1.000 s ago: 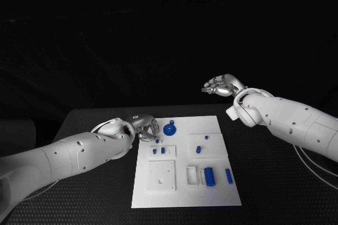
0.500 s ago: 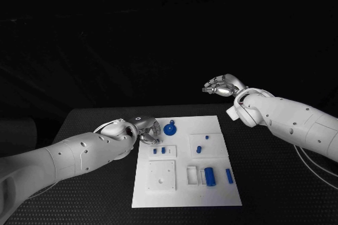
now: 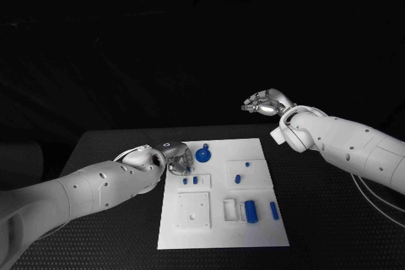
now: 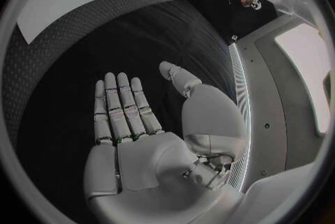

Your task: Assemble the parts on the task board

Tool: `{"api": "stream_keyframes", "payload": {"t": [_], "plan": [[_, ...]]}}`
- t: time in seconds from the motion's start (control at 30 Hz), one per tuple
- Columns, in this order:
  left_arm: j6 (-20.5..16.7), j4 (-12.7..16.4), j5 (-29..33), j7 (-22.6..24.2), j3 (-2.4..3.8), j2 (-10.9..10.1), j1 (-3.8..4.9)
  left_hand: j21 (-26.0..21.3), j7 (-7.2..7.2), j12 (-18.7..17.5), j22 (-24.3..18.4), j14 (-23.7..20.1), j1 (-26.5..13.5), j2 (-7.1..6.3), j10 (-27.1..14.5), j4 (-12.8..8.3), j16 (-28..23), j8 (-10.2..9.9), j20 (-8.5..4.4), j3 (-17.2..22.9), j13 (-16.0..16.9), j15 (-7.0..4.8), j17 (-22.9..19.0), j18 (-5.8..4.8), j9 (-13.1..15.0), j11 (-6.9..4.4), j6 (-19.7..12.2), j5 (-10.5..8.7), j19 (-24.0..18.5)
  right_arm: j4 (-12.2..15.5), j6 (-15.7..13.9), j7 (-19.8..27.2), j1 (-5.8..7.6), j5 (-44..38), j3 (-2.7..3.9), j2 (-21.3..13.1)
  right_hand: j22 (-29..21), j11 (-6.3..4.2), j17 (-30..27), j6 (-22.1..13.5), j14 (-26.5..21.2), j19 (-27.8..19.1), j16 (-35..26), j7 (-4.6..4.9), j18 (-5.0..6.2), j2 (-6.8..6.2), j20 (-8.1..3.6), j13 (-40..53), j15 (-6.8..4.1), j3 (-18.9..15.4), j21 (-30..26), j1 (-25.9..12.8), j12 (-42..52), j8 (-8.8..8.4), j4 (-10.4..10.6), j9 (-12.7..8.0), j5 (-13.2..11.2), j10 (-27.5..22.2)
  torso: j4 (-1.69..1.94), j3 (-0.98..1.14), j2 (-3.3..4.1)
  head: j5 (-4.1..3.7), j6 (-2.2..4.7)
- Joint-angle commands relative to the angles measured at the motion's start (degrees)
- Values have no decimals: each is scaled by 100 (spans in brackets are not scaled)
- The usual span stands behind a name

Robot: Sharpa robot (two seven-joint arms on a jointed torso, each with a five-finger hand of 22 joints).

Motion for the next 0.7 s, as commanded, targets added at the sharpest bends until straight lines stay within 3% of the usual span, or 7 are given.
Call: {"api": "stream_keyframes", "payload": {"t": [0.03,0.33,0.7], "plan": [[85,-20,-80,-2,-3,23,-9,32,-9,39,113,8,66,85,81,-51,25,54,-65,9,16,-48,3,265,12,-8,69,40,7,2,69,46,-3,-10,1,9,6,-6,-7,-13,-19,-15,36,114,39,41,27,-9,-1,-35,-25,-4,-25,30,3,-8,38,34,3,-2,-1,-1,-7],[161,-73,-201,-33,-9,35,-16,36,-39,69,108,23,170,216,150,-118,26,91,-89,54,31,-77,-5,244,20,-37,139,83,12,1,74,47,-6,-10,1,12,7,-6,-8,-13,-19,-15,37,114,40,42,28,-9,-1,-36,-26,-6,-25,30,4,-9,38,34,6,-6,2,-12,-16],[150,-78,-169,7,-19,74,-26,35,-40,64,105,26,153,188,152,-124,24,92,-96,53,29,-76,-9,226,15,-36,148,60,14,2,75,47,-8,-10,1,19,9,-6,-10,-13,-19,-15,38,114,42,43,28,-9,-1,-37,-28,-7,-25,31,3,-11,38,34,3,-2,-2,-9,-20]]}}
